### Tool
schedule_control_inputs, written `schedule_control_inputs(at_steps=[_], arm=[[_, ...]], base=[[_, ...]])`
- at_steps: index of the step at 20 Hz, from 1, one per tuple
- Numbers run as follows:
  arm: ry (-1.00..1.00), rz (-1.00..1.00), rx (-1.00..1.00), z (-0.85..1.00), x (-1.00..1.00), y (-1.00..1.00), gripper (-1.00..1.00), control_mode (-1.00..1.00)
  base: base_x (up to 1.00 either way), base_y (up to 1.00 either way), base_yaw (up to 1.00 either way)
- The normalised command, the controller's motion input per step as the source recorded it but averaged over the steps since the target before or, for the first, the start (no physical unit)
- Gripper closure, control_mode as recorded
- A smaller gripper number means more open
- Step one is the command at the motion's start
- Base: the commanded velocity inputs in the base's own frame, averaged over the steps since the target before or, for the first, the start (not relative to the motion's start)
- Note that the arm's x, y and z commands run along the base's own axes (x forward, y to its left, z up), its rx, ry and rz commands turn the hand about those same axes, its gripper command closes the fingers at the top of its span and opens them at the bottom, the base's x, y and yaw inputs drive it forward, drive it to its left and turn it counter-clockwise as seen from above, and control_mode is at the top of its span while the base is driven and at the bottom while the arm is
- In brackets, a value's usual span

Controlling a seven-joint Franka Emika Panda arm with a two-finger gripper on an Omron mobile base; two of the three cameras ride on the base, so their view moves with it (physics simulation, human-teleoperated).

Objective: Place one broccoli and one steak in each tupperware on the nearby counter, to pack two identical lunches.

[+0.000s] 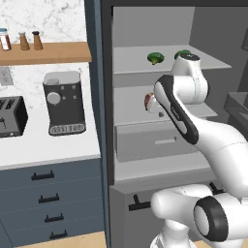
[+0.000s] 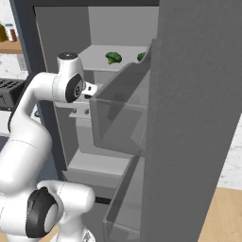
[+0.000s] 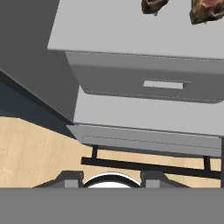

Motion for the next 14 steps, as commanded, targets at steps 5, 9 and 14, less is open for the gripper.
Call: schedule_control_inputs(at_steps=[5,9,14], arm=[[0.0,0.0,0.0,0.0,0.0,0.0,-1.0,-1.0],[0.0,0.0,0.0,0.0,0.0,0.0,-1.0,-1.0],[0.0,0.0,0.0,0.0,0.0,0.0,-1.0,-1.0]], base=[[0.0,0.0,0.0],[0.0,0.0,0.0],[0.0,0.0,0.0]])
